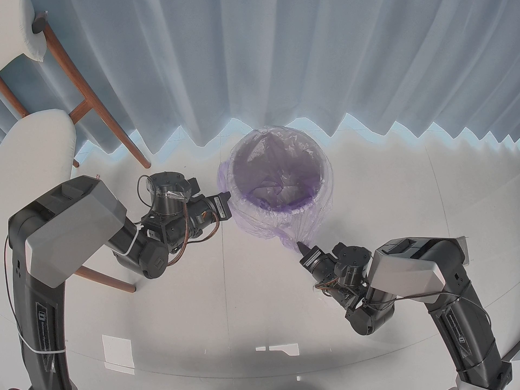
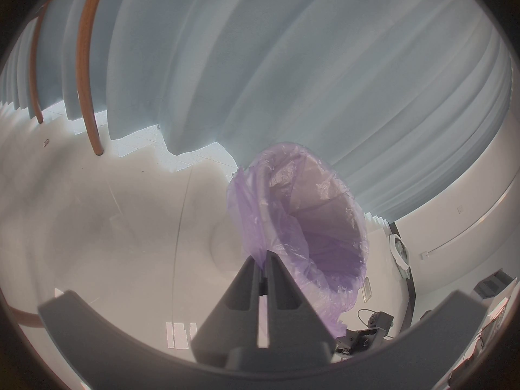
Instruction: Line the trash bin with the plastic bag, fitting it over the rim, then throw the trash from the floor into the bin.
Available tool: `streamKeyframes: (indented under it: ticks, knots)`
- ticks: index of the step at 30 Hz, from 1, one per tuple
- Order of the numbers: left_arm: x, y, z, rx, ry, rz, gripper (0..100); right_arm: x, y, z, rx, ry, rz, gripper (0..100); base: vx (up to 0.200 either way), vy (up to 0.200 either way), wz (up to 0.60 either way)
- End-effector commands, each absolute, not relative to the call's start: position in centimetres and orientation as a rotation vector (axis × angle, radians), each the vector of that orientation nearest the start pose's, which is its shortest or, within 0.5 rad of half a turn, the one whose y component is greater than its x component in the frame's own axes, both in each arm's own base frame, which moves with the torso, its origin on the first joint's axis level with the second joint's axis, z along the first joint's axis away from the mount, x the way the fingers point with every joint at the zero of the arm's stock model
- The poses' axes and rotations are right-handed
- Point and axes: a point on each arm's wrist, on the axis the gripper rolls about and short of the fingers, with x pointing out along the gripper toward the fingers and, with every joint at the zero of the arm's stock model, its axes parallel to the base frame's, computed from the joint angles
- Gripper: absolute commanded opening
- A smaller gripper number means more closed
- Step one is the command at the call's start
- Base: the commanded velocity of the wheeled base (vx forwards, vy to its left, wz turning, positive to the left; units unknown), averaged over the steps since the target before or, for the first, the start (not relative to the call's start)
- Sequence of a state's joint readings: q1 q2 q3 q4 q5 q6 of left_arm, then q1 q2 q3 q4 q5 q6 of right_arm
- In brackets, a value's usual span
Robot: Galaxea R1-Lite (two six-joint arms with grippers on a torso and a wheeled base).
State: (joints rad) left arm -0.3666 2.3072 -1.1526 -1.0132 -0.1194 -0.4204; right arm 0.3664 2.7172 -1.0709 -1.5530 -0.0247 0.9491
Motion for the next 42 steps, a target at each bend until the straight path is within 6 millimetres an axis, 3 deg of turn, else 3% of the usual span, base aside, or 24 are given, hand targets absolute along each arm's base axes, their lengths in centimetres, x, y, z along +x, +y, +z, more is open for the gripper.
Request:
streamKeyframes:
  ticks: [1, 16, 21, 33, 37, 42]
  knots:
    - [41.3, -16.1, 7.6, -0.392, 0.245, -0.446, 0, 40.9, 15.6, -6.5, 0.925, 0.232, 0.280, 0, 0.000, 0.000, 0.00]
    - [44.1, -14.9, 0.6, -0.382, 0.319, -0.366, 0, 40.8, 15.6, -6.5, 0.924, 0.233, 0.279, 0, 0.000, 0.000, 0.00]
    - [45.2, -15.0, -0.8, -0.388, 0.305, -0.356, 0, 40.9, 15.6, -6.5, 0.925, 0.232, 0.280, 0, 0.000, 0.000, 0.00]
    - [47.0, -14.8, -0.2, -0.438, 0.218, -0.342, 0, 41.6, 15.2, -5.9, 0.941, 0.199, 0.277, 0, 0.000, 0.000, 0.00]
    - [47.5, -14.9, 1.4, -0.515, 0.145, -0.335, 0, 42.0, 14.5, -5.6, 0.954, 0.177, 0.260, 0, 0.000, 0.000, 0.00]
    - [47.5, -14.9, 1.7, -0.517, 0.120, -0.337, 0, 42.7, 14.1, -5.3, 0.991, 0.152, 0.256, 0, 0.000, 0.000, 0.00]
